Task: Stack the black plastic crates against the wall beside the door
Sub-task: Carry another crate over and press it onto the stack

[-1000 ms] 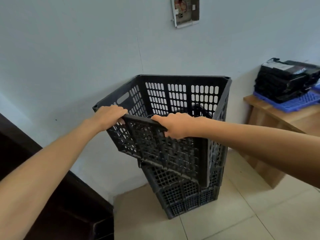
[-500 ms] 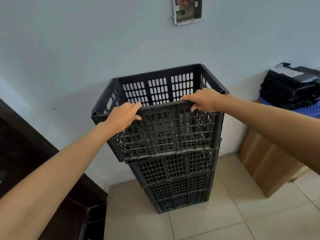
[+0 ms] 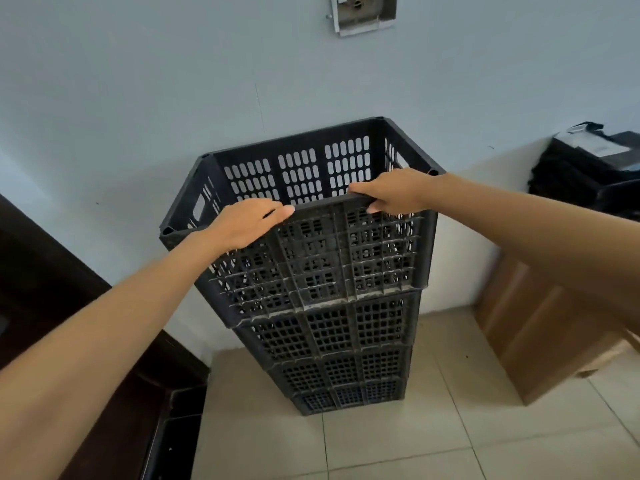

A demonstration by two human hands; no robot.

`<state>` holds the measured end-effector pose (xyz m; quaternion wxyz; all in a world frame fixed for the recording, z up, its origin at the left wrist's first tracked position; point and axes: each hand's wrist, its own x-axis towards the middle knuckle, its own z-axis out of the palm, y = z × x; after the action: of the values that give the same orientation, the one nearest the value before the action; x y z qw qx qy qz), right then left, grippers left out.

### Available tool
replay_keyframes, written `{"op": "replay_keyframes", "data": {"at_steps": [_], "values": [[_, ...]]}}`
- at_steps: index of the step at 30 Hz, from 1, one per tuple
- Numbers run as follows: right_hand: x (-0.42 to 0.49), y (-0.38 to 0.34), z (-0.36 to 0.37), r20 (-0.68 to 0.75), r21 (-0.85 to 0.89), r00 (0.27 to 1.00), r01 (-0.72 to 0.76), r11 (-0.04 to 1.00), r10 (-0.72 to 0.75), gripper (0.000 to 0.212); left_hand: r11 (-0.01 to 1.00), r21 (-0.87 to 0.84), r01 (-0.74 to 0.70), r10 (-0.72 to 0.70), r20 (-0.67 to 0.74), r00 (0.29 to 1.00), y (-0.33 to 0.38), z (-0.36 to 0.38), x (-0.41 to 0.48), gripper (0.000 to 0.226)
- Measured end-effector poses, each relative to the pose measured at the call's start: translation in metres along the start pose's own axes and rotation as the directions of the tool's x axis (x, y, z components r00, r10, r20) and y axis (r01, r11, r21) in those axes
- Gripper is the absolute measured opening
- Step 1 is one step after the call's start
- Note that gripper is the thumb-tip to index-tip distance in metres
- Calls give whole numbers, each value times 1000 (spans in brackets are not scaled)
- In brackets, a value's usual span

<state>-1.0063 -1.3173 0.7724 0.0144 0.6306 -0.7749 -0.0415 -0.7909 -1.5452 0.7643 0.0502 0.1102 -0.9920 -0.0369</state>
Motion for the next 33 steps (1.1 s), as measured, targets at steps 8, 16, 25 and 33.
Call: {"op": "replay_keyframes", "data": {"at_steps": [8, 16, 25, 33], "values": [[8, -5, 18, -195, -24, 979, 55, 998, -59, 35, 989, 141, 43, -20, -158, 987, 18, 14, 28, 75], [16, -2, 22, -266, 16, 961, 76, 997, -69, 37, 991, 101, 93, -75, -165, 983, 5, 20, 42, 62], [-1, -14, 27, -259, 6, 963, 75, 997, -71, 43, 997, -42, 62, -61, 25, 998, 13, 17, 28, 56], [-13, 15, 10, -176, 317, 947, -204, 926, 269, 76, 977, -207, -49, 40, -46, 998, 51, 13, 76, 50]]}}
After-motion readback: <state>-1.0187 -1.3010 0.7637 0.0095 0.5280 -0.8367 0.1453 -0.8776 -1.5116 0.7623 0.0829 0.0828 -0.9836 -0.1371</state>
